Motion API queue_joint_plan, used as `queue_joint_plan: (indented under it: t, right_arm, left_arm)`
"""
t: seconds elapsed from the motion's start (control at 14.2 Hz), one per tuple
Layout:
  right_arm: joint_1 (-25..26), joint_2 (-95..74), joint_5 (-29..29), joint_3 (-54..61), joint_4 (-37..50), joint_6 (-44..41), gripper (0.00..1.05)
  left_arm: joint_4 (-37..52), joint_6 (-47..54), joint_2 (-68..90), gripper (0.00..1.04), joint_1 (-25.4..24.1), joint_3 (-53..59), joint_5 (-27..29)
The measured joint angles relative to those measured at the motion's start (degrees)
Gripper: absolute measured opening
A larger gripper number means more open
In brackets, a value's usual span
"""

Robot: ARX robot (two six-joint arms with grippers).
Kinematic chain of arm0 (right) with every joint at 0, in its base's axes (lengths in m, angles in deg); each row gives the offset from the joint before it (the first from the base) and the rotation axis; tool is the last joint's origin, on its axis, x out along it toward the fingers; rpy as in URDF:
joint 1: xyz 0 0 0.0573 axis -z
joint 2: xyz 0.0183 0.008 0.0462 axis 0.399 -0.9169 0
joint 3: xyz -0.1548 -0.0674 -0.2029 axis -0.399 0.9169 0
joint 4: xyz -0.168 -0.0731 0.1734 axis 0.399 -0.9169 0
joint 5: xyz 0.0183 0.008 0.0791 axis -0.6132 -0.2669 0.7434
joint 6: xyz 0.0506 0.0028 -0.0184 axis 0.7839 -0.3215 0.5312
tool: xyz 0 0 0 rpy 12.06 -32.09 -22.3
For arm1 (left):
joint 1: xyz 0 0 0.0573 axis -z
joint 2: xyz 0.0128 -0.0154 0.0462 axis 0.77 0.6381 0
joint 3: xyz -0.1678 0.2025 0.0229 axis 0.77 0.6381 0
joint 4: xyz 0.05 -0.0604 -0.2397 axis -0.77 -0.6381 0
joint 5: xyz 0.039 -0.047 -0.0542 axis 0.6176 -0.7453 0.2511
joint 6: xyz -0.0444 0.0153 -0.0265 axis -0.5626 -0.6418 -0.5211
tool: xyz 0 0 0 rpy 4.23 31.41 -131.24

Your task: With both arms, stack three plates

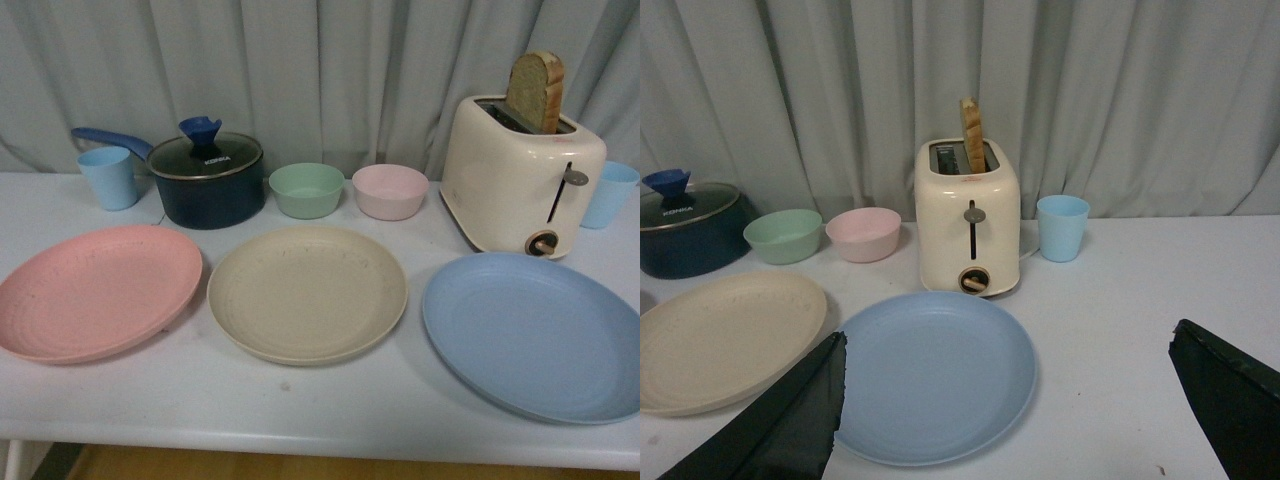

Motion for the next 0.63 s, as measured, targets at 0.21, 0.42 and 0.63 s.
queue_joint_plan:
  t: [0.21, 0.42, 0.63]
  right_arm:
    - [0.00, 0.00, 0.00, 0.00, 0.00, 0.00, 0.98]
    - [0.00, 0.00, 0.00, 0.00, 0.00, -0.02, 0.98]
    - [0.00, 0.00, 0.00, 0.00, 0.00, -0.02, 0.98]
  left_arm:
    - [0.00, 0.00, 0.00, 0.98, 0.00, 0.00, 0.00]
    - [0.00, 0.00, 0.00, 0.98, 0.00, 0.00, 0.00]
    - [0.00, 0.00, 0.00, 0.98, 0.00, 0.00, 0.00]
